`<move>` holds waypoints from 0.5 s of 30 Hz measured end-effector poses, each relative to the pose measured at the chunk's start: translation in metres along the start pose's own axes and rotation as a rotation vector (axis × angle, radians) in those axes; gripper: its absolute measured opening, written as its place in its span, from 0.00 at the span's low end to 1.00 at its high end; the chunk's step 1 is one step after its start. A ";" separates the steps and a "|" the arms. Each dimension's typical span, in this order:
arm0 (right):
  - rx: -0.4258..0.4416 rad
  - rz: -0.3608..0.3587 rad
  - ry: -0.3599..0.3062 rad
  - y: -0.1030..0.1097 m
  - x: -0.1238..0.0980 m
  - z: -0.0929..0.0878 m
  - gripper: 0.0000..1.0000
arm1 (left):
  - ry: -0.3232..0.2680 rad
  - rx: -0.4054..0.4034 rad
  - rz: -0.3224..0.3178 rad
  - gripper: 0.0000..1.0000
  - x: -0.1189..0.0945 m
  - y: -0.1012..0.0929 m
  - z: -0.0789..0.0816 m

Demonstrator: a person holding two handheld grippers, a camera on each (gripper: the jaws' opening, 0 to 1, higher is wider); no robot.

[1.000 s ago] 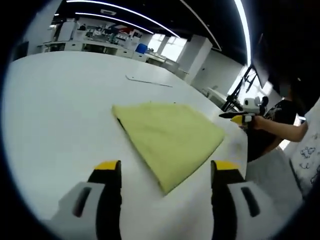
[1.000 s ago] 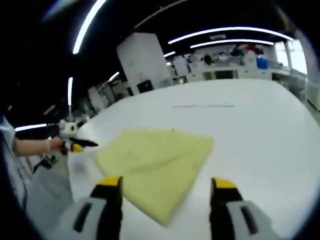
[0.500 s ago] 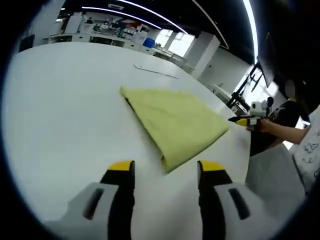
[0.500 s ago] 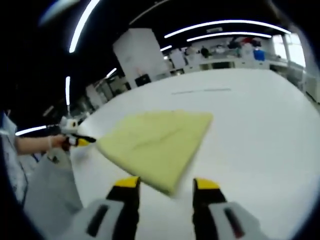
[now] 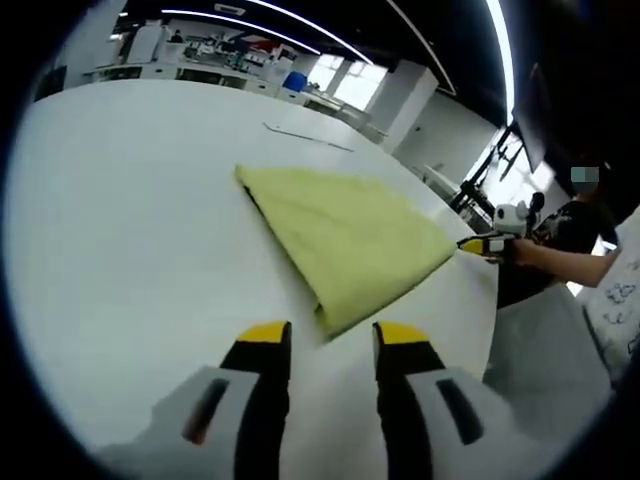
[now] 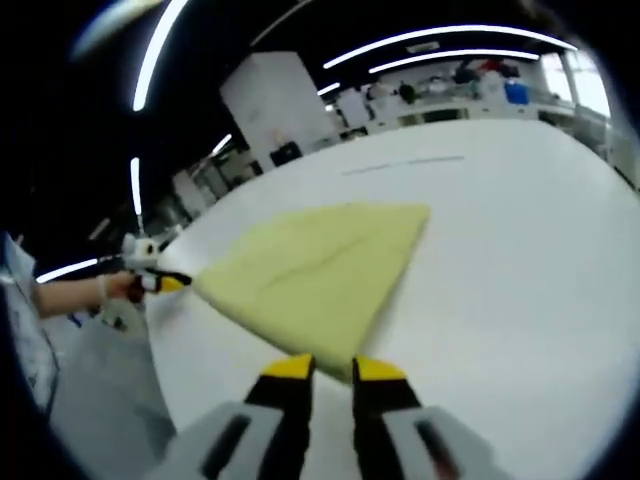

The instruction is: Fold the garment on the visible template until the final outline fits inside the template.

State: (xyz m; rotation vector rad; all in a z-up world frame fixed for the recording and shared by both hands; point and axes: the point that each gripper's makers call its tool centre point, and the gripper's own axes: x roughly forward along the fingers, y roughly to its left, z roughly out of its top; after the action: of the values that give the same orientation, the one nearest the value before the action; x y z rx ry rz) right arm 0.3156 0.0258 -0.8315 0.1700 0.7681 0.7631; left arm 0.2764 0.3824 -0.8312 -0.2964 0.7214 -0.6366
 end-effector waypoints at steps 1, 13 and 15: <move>0.001 -0.001 -0.001 0.000 0.000 0.000 0.08 | 0.003 0.001 -0.001 0.27 0.001 -0.001 0.000; 0.026 -0.002 -0.007 0.001 -0.004 0.001 0.00 | -0.010 -0.059 -0.004 0.00 0.005 -0.003 0.000; 0.026 -0.002 -0.006 0.002 -0.007 0.001 0.00 | -0.016 -0.062 -0.005 0.00 0.003 -0.002 0.000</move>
State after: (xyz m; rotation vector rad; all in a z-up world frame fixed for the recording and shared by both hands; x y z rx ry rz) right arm 0.3114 0.0230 -0.8261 0.1947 0.7725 0.7503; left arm 0.2770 0.3796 -0.8319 -0.3605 0.7257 -0.6165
